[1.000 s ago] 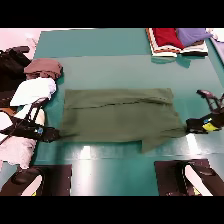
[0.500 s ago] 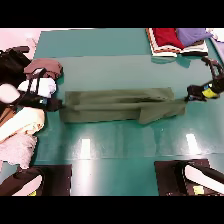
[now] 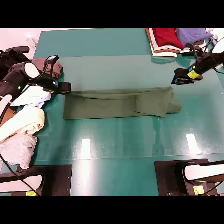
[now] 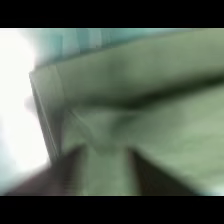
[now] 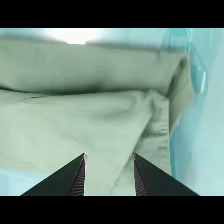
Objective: Fold the shirts.
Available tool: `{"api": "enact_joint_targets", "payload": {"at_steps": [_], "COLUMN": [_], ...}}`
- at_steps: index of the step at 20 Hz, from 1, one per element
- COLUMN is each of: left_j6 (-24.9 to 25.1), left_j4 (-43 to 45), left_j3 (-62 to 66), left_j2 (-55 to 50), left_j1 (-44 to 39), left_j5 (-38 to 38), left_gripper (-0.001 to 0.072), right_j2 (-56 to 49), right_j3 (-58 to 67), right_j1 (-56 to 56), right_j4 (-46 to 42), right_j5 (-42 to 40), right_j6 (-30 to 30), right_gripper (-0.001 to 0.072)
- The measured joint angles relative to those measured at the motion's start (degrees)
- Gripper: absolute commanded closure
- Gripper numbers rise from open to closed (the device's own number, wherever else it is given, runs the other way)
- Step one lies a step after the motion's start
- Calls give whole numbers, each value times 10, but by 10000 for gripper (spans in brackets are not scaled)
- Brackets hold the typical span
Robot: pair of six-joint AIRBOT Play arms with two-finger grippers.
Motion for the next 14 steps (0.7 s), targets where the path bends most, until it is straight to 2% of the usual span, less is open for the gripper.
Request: {"api": "enact_joint_targets", "payload": {"at_steps": [2, 3, 5, 6, 14], "left_j6": [0, 0, -1, -1, -1], "left_j4": [2, 2, 2, 2, -71], "left_j3": [23, 36, 57, 64, 81], "left_j2": [-7, -9, -11, -11, -12], "left_j1": [0, 0, 0, 0, -31], "left_j5": [-7, -16, -34, -42, -65], "left_gripper": [112, 117, 634, 681, 682], "right_j2": [-19, -26, -29, -29, -57], "right_j3": [24, 31, 27, 14, -164], "right_j1": [-15, -26, -55, -72, -198], "right_j4": [30, 49, 85, 99, 189], "right_j5": [4, 10, 18, 21, 5], "right_j6": [-13, -24, -42, -51, -113], "right_gripper": [182, 136, 98, 55, 40]}}
